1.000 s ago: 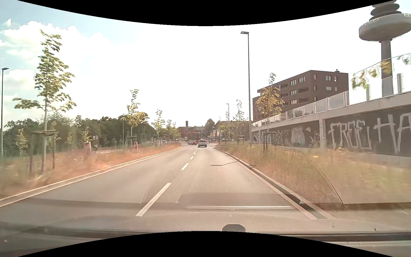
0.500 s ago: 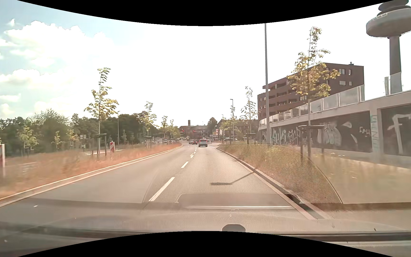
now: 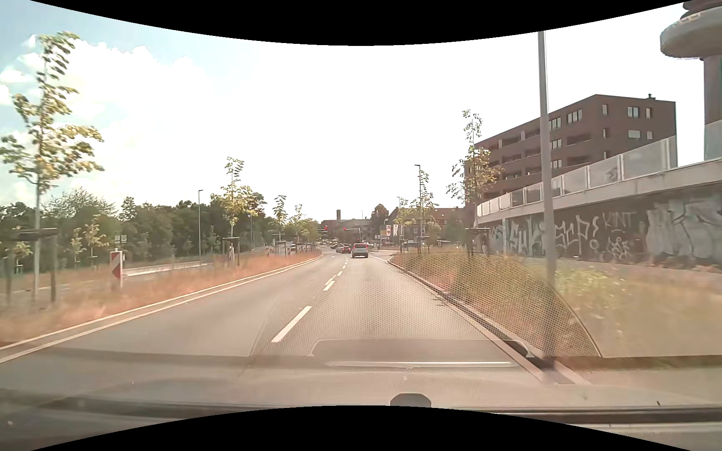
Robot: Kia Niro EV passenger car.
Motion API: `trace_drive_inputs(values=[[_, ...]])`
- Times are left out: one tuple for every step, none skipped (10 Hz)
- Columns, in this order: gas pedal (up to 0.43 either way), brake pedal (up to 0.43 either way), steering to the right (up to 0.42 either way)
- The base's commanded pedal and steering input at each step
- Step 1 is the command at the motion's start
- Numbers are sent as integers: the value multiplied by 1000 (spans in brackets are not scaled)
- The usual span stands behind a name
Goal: Follow the waypoints while adhering to traffic rules and regulations
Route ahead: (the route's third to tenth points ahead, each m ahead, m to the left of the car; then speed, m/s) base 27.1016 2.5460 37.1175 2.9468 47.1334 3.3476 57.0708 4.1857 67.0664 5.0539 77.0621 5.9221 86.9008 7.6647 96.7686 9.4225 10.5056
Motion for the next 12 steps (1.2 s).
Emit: trace_drive_inputs(values=[[87, 18, -14], [79, 18, -14], [79, 18, -14], [79, 18, -14], [59, 18, -14], [59, 18, -14], [59, 18, -14], [59, 18, -14], [59, 18, -14], [47, 18, -14], [39, 18, -14], [39, 18, -14]])
